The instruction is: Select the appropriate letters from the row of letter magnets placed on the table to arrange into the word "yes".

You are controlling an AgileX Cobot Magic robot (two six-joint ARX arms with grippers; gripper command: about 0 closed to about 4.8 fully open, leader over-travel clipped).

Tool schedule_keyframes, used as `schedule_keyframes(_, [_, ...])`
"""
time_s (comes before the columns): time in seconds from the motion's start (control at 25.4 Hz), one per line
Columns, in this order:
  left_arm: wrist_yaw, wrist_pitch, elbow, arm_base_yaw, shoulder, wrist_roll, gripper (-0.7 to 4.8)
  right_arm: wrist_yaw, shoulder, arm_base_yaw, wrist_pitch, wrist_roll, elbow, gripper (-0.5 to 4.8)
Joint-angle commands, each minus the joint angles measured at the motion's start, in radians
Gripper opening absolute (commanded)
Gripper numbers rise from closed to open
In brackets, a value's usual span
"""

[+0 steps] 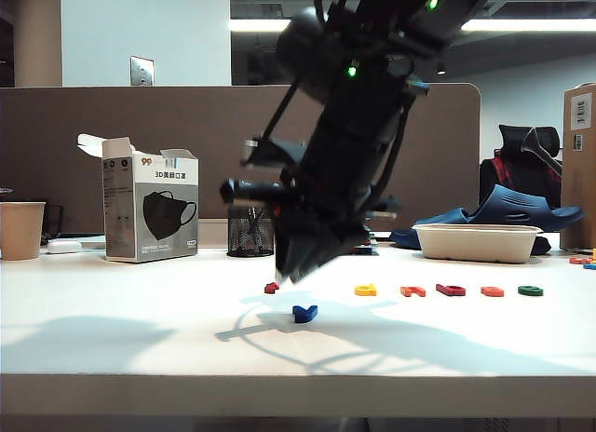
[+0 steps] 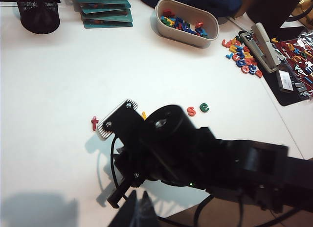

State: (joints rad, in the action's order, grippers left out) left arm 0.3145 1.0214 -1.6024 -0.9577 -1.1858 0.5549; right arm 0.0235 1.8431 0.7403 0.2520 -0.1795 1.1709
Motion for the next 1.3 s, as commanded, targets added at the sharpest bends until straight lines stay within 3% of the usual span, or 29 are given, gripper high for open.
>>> schedule_keyframes(0.04, [-0.004, -0.005, -0.003, 0.0, 0.002, -0.001, -0.05, 0.0, -0.046, -0.006, -0.025, 0.006, 0.005, 0.67])
schedule_keyframes(0.32, [-0.004, -0.006, -0.003, 0.0, 0.002, -0.001, -0.05, 0.031, -0.136, -0.058, 0.031, 0.015, 0.005, 0.67])
schedule_keyframes(0.47, [-0.004, -0.006, -0.003, 0.0, 0.002, -0.001, -0.05, 0.072, -0.207, -0.142, 0.15, 0.015, 0.005, 0.68])
schedule_keyframes(0.63, [-0.004, -0.006, -0.003, 0.0, 0.002, -0.001, -0.05, 0.08, -0.243, -0.205, 0.232, 0.015, 0.006, 1.17])
schedule_keyframes(0.79, [-0.004, -0.006, -0.003, 0.0, 0.002, -0.001, -0.05, 0.08, -0.264, -0.264, 0.319, 0.015, 0.014, 1.18])
schedule_keyframes(0.95, [-0.004, -0.006, -0.003, 0.0, 0.002, -0.001, -0.05, 0.084, -0.266, -0.322, 0.43, 0.015, 0.071, 1.53])
schedule_keyframes(1.3, [-0.004, -0.006, -0.003, 0.0, 0.002, -0.001, -0.05, 0.079, -0.265, -0.452, 0.558, 0.016, 0.216, 1.65])
